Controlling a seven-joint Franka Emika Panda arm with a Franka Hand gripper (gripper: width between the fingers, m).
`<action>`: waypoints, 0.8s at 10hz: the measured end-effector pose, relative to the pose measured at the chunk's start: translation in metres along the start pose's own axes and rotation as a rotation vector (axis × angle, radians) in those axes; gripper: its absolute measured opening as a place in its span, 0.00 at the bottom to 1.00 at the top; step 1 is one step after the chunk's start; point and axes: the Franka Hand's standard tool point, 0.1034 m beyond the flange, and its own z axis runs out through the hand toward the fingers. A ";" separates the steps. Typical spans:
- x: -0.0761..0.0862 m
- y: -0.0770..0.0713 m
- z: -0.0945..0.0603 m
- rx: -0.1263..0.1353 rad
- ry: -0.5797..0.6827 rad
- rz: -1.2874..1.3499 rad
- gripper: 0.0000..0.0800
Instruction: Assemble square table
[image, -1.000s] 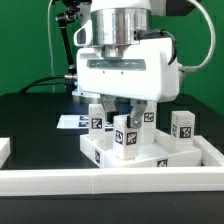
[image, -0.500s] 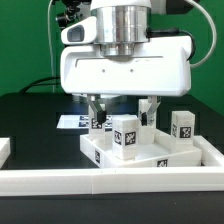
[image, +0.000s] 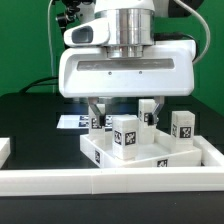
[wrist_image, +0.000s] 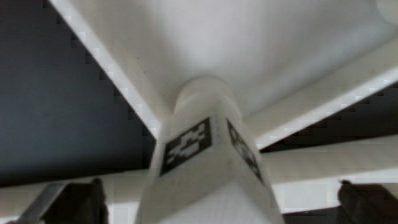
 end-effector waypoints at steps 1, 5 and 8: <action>0.000 0.003 0.000 0.000 -0.001 -0.099 0.81; 0.000 0.002 0.000 -0.006 -0.002 -0.383 0.81; 0.001 0.000 0.000 -0.022 -0.007 -0.495 0.77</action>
Offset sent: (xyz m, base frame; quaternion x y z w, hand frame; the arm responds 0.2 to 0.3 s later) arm -0.0016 0.0089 0.0015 0.0107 0.0009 -0.1463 0.9892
